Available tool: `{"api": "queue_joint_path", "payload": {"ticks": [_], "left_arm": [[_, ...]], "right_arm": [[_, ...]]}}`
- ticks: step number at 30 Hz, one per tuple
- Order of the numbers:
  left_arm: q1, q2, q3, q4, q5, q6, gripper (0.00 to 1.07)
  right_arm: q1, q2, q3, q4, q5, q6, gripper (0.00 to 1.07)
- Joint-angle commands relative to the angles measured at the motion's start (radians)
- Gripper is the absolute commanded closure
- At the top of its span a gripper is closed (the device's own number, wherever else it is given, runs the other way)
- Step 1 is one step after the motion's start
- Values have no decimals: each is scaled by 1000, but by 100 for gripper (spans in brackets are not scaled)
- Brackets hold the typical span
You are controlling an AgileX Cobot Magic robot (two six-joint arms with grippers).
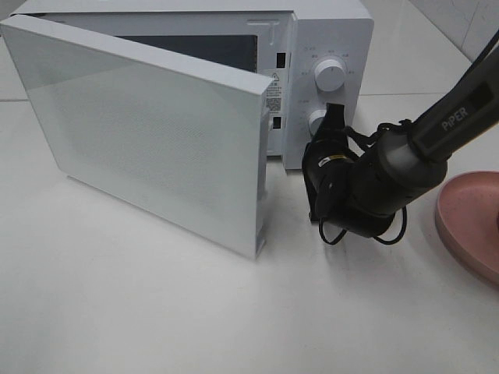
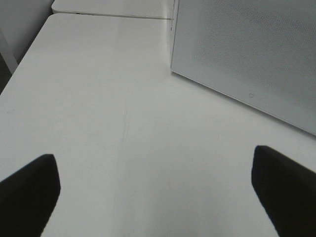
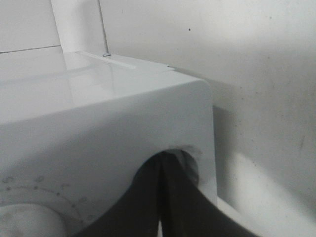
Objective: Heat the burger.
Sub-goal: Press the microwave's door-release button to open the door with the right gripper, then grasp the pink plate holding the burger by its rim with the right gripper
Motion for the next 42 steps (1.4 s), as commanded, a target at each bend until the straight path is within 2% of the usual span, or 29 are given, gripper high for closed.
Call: {"api": "queue_joint_path", "payload": {"ticks": [1,13,15,24,26,34,42], "left_arm": [[1,-15,0,-6,-2,1,9],[1,-15,0,-6,-2,1,9],[1,-15,0,-6,-2,1,9],[1,-15,0,-6,-2,1,9],[1,-15,0,-6,-2,1,9],[1,-15,0,-6,-2,1,9],[1,-15,0,-6,-2,2,9]], "right_arm": [[-36,-24,-69,-69,-262,-10,107],[-22,-27,-50,-75,-217,-24,107],[-16,-42,-21,-80,-143,-25,107],[-10,-69,27,-82,-34,-52,107],[-10,-80,50,-80,51,-81,107],[-10,-115,97,-77,182,-184,107],[-10,-178,156,-78,198,-253,107]]}}
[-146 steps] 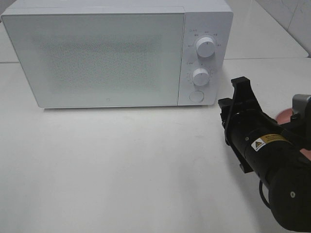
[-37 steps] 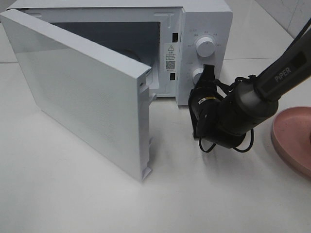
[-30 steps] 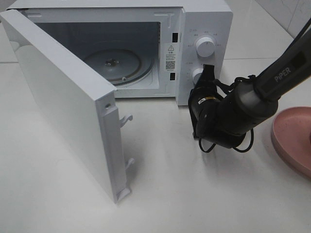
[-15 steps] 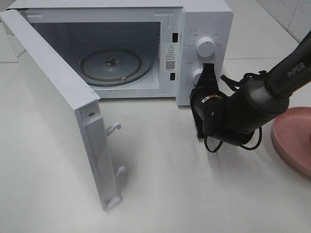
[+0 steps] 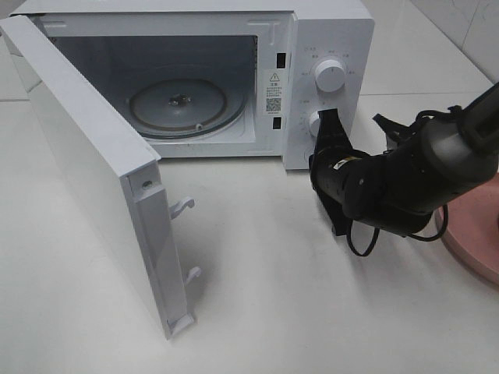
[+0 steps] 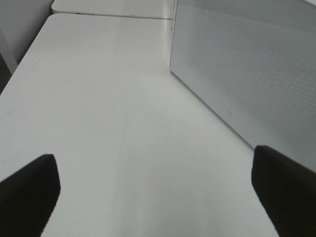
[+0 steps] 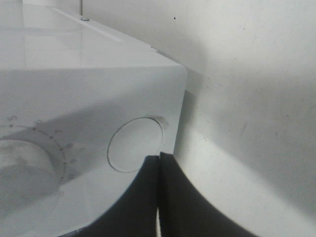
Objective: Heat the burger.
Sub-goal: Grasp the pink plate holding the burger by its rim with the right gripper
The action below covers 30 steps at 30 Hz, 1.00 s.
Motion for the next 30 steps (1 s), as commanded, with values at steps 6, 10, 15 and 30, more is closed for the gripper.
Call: {"api": "queue_joint_path", "payload": {"ticks": [6,10,15,30], "left_arm": [[1,-15,0,-7,-2,2,9],[1,-15,0,-7,-2,2,9],[1,-15,0,-7,-2,2,9],[1,-15,0,-7,-2,2,9]], "right_arm": [[-9,-134,89,-52,87,-157,107],[-10,-200,114,-117,182,-254,107],[-13,-275,122,-147,370,-489,107],[-224,-443,97,-376,951,-965,106]]}}
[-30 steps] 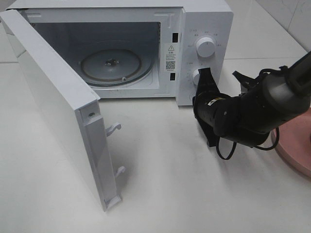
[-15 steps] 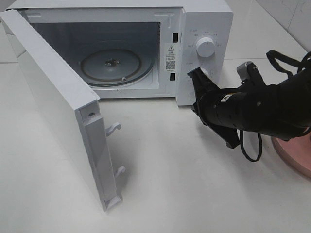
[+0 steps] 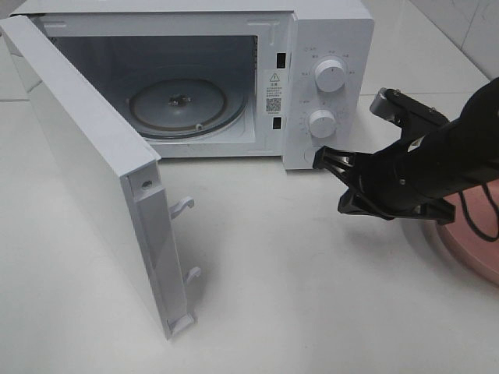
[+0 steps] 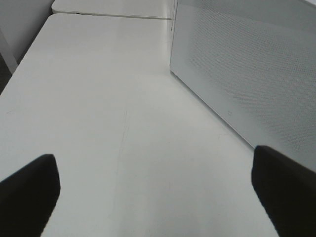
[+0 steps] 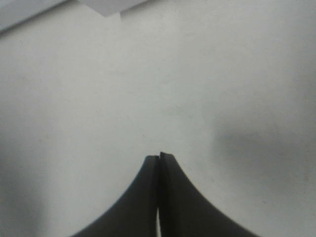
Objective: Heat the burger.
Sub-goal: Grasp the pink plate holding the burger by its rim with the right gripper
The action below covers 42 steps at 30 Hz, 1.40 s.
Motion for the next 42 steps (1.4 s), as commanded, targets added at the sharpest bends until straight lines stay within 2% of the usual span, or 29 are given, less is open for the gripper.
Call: {"api": "queue_joint_path", "payload": {"ticks": [1,2,4,5,6,7,9,11,17,23,30,32,33,35,36,37,38,39,40,41,42], "left_arm": [[1,-15,0,-7,-2,2,9],[1,-15,0,-7,-2,2,9],[1,-15,0,-7,-2,2,9],[1,-15,0,-7,-2,2,9],[1,-15,0,-7,-2,2,9],[1,-15,0,-7,-2,2,9],[1,-15,0,-7,-2,2,9],[1,-15,0,-7,-2,2,9],[1,-15,0,-7,-2,2,9],[1,-15,0,-7,-2,2,9],[1,-15,0,-7,-2,2,9],[1,-15,0,-7,-2,2,9],[1,-15,0,-7,-2,2,9],[1,-15,0,-7,-2,2,9],[1,-15,0,-7,-2,2,9],[1,-15,0,-7,-2,2,9],[1,-15,0,-7,-2,2,9],[1,-15,0,-7,-2,2,9],[1,-15,0,-7,-2,2,9],[1,-15,0,-7,-2,2,9],[1,-15,0,-7,-2,2,9]], "right_arm": [[-60,-43,-40,-152,217,-89,106],[-60,-43,-40,-152,217,-89,106],[-76,-59,-79,-282,342,-93,105],[-76,-59,-79,-282,342,-93,105],[-76,-66,-109,-377,410,-98,105],[-76,-66,-109,-377,410,-98,105],[-76,-70,-153,-479,504,-119,104],[-91,-75,-181,-509,568,-134,103],[-137,-89,-242,-542,690,-177,102],[-218,-100,-305,-558,820,-209,95],[-239,-100,-320,-561,832,-221,90],[-239,-100,-320,-561,816,-225,82],[-239,-100,-320,-561,816,-225,82],[-239,-100,-320,-563,789,-225,66],[-239,-100,-320,-563,789,-225,66],[-239,-100,-320,-569,776,-225,51],[-239,-100,-320,-575,775,-225,41],[-239,-100,-320,-575,775,-225,41],[-239,-100,-320,-589,773,-227,23],[-239,-100,-320,-600,775,-228,16],[-239,-100,-320,-600,775,-228,16]]}}
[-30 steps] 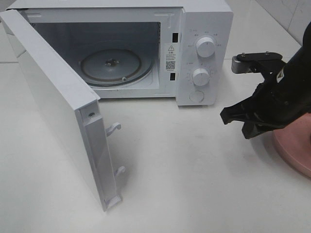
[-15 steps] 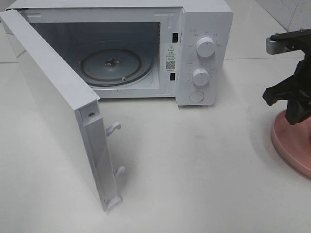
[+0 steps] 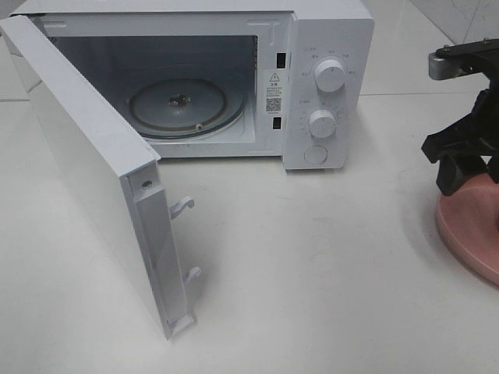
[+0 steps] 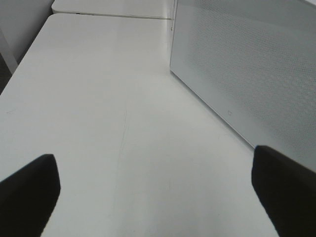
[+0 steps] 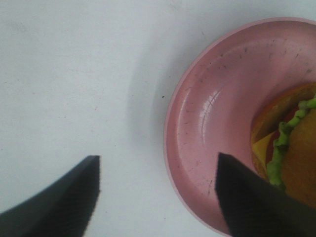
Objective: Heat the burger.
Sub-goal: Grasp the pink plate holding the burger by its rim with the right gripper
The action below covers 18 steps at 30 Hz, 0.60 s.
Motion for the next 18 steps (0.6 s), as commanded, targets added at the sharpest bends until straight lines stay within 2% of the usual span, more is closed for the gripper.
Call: {"api": "queue_joint_path", "payload": {"ticks": [1,7,18], "left_arm": [[1,-15,0,-7,-2,1,9],[1,-15,0,-7,-2,1,9],[1,-15,0,-7,-2,1,9]], "right_arm": [[-3,-9,-2,-53,0,-16,5],[-3,4,-2,-64,-19,-23,6],[-17,155,-2,-62,-70,7,8]]}}
